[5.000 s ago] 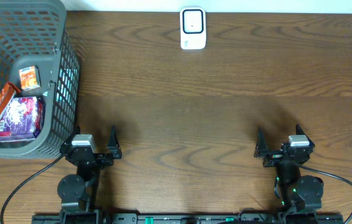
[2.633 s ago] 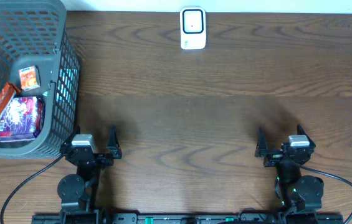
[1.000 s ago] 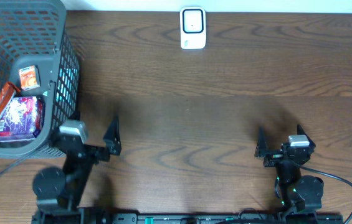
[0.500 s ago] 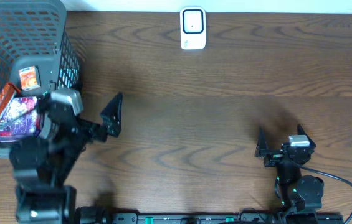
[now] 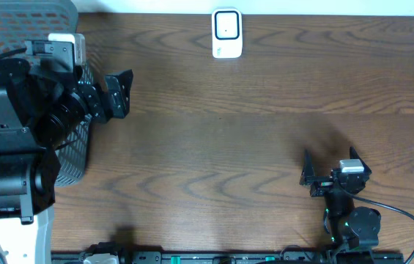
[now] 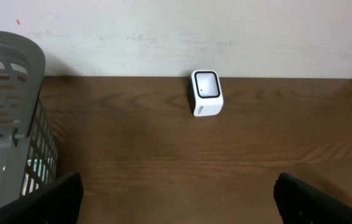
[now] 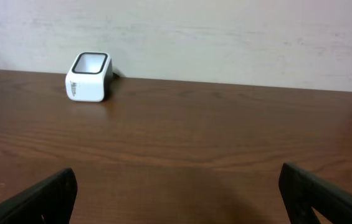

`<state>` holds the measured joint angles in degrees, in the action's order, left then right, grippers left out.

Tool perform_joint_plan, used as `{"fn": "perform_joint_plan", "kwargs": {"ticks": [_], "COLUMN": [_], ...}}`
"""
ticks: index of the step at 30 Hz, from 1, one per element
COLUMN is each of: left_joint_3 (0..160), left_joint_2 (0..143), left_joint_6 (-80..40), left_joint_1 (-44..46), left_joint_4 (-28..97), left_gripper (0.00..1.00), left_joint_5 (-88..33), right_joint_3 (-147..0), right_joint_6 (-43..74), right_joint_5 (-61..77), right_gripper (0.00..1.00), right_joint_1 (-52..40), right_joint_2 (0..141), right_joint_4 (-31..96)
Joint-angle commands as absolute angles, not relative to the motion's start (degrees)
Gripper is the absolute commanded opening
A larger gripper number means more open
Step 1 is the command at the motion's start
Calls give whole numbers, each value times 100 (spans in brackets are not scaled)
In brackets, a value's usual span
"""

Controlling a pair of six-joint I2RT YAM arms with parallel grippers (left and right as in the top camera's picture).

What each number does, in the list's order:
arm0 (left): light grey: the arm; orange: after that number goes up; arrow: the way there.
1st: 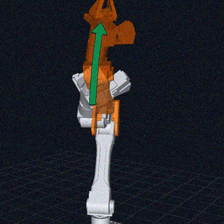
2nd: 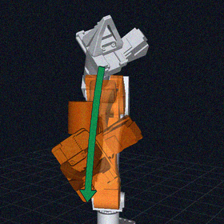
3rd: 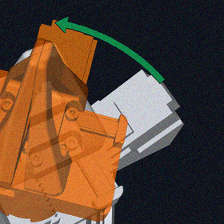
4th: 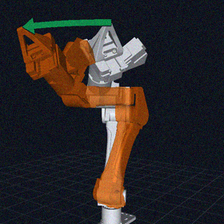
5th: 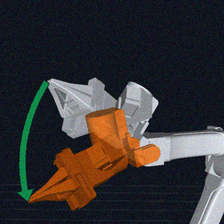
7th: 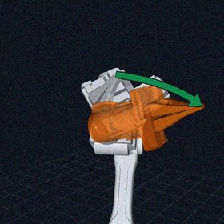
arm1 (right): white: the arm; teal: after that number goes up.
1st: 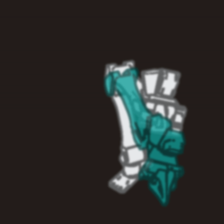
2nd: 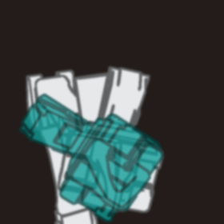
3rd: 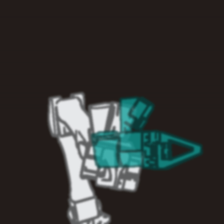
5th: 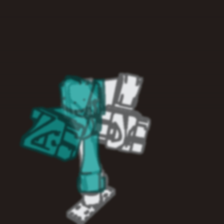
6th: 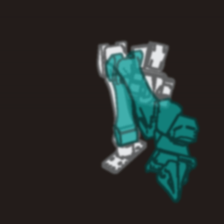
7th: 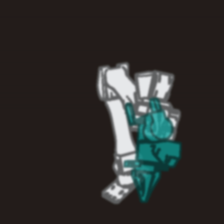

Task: Scan the item barcode
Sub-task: 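Move the left gripper up and into the grey basket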

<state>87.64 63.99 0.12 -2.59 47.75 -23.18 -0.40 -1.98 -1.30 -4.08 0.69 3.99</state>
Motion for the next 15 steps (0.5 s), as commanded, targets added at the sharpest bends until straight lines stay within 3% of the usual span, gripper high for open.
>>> {"fn": "perform_joint_plan", "kwargs": {"ticks": [1,7,15], "left_joint_3": [8917,9533,11793], "left_joint_2": [6403,6657,7913], "left_joint_6": [75,-526,-519], "left_joint_1": [-283,-283,-283], "left_joint_4": [4790,5402,7625], "left_gripper": [98,98,98], "left_joint_5": [-2287,-2018,-856], "right_joint_3": [-32,-32,-32], "right_joint_6": [-242,-242,-242], "right_joint_5": [-183,-183,-183], "right_gripper": [99,99,99], "right_joint_1": [-384,-384,-384], "right_joint_2": [38,38,38], "right_joint_4": [410,410,410]}}
